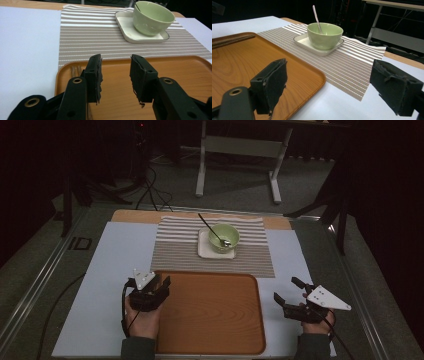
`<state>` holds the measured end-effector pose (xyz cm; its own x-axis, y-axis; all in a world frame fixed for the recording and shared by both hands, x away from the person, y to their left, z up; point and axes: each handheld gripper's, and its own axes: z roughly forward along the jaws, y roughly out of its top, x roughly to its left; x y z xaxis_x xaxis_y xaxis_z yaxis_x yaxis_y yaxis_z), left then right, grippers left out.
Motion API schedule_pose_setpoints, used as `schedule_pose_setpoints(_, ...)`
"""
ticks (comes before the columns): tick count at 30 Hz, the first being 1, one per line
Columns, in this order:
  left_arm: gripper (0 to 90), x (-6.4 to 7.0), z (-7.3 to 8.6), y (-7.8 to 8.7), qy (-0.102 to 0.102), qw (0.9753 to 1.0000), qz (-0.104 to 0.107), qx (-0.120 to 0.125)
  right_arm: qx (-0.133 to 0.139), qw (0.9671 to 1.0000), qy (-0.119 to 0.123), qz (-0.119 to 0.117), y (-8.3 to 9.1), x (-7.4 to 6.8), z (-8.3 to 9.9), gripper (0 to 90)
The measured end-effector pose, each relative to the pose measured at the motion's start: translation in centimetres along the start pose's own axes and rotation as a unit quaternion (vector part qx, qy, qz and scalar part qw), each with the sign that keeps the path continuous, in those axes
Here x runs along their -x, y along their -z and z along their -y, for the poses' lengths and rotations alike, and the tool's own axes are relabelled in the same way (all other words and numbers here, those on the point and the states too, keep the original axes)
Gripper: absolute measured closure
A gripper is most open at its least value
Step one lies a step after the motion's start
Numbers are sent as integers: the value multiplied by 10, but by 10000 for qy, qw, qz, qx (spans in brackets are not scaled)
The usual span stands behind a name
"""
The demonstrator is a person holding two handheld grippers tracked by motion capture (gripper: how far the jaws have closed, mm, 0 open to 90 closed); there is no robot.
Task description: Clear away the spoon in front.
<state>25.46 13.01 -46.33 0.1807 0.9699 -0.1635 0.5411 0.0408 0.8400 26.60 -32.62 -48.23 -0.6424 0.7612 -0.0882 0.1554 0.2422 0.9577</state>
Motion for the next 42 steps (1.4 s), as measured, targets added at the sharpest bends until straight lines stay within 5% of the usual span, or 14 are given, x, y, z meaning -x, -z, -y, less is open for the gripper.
schedule_pose_setpoints(16,583,6,-24,-18,-205,9990,387,66,10,10000,-10,11,1,0,0,139)
schedule_pose_setpoints(42,544,12,-59,-51,-487,9979,413,85,16,10000,-22,5,0,1,0,139)
